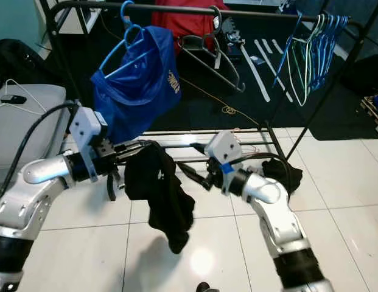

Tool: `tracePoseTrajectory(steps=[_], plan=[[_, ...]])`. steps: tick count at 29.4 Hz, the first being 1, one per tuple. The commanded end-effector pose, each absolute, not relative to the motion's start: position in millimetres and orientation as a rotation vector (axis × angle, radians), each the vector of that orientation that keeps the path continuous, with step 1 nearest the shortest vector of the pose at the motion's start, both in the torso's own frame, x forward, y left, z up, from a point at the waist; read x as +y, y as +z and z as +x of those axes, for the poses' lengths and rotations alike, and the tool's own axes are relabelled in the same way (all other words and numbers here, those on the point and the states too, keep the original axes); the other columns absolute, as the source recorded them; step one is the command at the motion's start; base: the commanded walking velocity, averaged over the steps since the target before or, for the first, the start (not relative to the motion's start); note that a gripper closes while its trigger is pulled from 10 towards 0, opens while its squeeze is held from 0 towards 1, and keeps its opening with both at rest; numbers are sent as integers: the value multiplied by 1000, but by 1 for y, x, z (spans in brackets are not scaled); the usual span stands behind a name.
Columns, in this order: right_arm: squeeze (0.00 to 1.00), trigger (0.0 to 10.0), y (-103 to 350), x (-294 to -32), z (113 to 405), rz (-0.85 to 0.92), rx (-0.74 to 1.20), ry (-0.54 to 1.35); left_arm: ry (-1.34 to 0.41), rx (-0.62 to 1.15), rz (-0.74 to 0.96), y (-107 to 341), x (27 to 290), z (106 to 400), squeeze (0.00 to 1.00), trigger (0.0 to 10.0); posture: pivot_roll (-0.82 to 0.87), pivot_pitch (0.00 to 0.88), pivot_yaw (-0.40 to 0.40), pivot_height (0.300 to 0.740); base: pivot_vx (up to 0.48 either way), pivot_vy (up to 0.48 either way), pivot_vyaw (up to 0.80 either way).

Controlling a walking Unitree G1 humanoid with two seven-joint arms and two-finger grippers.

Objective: Hang hanger

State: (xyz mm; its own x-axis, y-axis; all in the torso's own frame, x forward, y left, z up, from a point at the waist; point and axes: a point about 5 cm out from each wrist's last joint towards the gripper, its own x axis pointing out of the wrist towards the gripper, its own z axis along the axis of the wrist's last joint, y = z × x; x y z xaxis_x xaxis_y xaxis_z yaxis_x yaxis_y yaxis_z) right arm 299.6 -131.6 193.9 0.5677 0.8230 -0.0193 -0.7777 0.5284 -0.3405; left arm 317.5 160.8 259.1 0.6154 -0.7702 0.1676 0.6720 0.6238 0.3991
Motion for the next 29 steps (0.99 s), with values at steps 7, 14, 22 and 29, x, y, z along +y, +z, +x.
tracePoseTrajectory(steps=[7,14,22,29], plan=[[0,10000,180,-199,327,-246,-47,213,-1004,-456,423,269,148,313,0,0,-64,211,-50,740,0,0,0],[0,10000,144,-227,321,-23,110,-94,-1151,-399,668,258,147,308,0,0,-50,203,-48,740,0,0,0],[0,10000,124,-226,309,133,156,-141,-1085,-493,856,269,152,317,0,0,-48,197,-38,740,0,0,0],[0,10000,122,-210,309,91,184,-51,-1086,-499,888,269,153,318,0,0,-53,189,-28,740,0,0,0]])
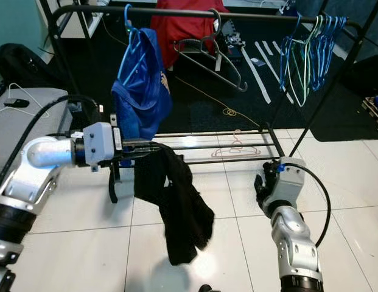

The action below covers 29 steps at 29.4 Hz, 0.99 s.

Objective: Hang hanger

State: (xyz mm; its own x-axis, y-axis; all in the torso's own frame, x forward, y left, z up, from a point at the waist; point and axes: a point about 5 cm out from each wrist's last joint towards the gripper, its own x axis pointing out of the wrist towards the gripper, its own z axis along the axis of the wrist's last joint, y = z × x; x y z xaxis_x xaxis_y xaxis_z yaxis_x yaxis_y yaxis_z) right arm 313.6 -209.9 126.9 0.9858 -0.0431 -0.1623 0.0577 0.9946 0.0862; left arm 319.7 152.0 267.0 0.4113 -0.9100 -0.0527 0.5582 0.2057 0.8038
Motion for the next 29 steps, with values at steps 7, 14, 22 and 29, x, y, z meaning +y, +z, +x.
tracePoseTrajectory(steps=[7,14,22,29], plan=[[0,10000,126,-190,316,-33,215,43,-796,-328,604,258,171,344,0,3373,-55,195,-30,740,0,0,0],[0,10000,155,-179,327,-178,43,75,-379,-138,72,218,207,359,0,10000,-52,202,-48,740,0,0,0],[0,10000,158,-171,332,-82,32,61,-177,-216,-187,194,200,342,0,10000,-36,195,-62,740,0,0,0],[0,10000,161,-161,334,-22,15,59,-56,-148,-143,195,202,338,0,10000,-31,193,-70,740,0,0,0]])
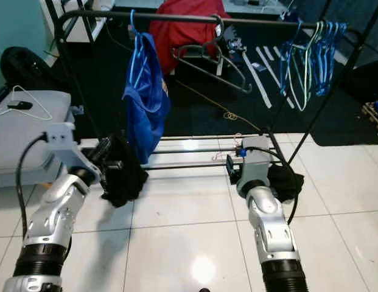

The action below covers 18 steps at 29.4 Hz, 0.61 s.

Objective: Hang hanger

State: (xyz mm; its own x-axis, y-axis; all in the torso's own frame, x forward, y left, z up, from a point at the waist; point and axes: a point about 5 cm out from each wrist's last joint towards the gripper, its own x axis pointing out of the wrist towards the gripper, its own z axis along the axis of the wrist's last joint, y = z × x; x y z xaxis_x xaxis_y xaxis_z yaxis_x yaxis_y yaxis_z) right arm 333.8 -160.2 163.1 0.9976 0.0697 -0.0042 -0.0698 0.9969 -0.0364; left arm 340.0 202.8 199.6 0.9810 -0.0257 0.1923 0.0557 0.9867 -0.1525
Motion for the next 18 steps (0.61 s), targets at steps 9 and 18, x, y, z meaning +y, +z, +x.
tracePoseTrajectory(steps=[9,18], plan=[[0,10000,165,-165,335,30,-13,28,21,-62,-100,178,201,326,0,10000,-27,172,-62,740,0,0,0],[0,10000,158,-162,330,112,4,7,-69,13,-261,175,175,322,0,10000,26,160,-46,740,0,0,0]])
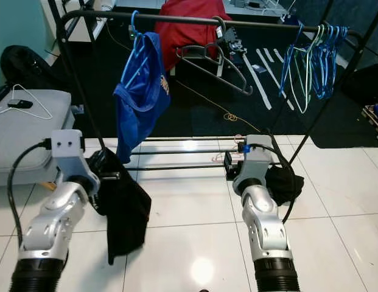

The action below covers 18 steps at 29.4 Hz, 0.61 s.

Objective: Hang hanger

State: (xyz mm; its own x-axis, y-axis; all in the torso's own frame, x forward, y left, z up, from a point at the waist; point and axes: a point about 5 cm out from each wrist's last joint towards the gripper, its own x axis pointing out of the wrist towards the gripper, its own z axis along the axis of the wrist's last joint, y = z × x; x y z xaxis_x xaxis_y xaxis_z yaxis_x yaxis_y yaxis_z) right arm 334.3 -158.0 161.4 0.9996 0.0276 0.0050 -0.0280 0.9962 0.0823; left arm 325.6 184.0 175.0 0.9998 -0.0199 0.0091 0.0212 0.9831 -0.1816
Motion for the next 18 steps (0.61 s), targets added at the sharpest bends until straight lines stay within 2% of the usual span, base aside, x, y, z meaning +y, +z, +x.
tracePoseTrajectory(steps=[1,7,18], plan=[[0,10000,158,-162,330,112,4,7,-69,13,-261,175,175,322,0,10000,26,160,-46,740,0,0,0],[0,10000,159,-157,329,97,-33,72,-112,25,-202,179,155,323,0,10000,35,157,-60,740,0,0,0],[0,10000,166,-151,332,49,9,66,-104,-37,-37,188,157,330,0,10000,29,148,-99,740,0,0,0]])
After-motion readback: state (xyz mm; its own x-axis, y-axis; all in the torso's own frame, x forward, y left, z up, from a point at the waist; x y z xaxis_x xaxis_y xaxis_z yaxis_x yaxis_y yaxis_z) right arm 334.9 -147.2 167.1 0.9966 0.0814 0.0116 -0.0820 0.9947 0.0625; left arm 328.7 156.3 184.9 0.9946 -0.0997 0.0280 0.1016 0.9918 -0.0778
